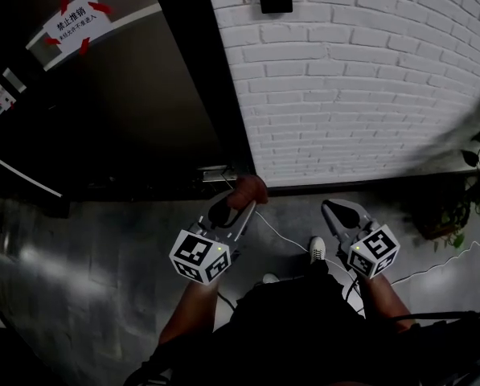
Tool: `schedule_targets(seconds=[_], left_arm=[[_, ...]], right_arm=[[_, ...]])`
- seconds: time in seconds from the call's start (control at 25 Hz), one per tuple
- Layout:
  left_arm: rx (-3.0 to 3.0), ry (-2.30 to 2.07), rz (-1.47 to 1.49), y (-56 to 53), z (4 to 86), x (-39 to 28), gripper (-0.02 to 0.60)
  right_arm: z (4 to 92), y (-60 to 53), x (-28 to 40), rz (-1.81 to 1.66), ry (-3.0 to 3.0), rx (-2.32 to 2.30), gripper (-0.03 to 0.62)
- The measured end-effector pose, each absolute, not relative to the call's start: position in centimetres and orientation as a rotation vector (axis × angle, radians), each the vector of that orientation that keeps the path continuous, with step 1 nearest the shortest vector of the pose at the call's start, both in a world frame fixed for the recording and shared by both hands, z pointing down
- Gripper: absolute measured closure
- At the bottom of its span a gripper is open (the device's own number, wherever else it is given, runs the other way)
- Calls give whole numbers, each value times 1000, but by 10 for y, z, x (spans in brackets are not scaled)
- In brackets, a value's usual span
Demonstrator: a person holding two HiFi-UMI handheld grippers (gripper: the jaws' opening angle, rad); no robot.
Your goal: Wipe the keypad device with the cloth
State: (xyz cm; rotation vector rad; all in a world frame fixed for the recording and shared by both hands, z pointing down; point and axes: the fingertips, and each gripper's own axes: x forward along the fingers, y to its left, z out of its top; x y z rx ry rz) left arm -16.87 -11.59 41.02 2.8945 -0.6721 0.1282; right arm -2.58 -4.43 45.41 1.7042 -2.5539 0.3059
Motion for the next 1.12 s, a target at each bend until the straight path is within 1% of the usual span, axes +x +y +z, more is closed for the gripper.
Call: schedule_targets(seconds=[0.36, 1.12], left_arm=[[2919, -623, 113, -94, 412, -168, 413], [2914, -601, 109, -89, 411, -163, 413]], right_arm=[[453, -32, -28, 286, -2527, 1738, 603], [455, -31, -29, 308, -2524, 1718, 603]])
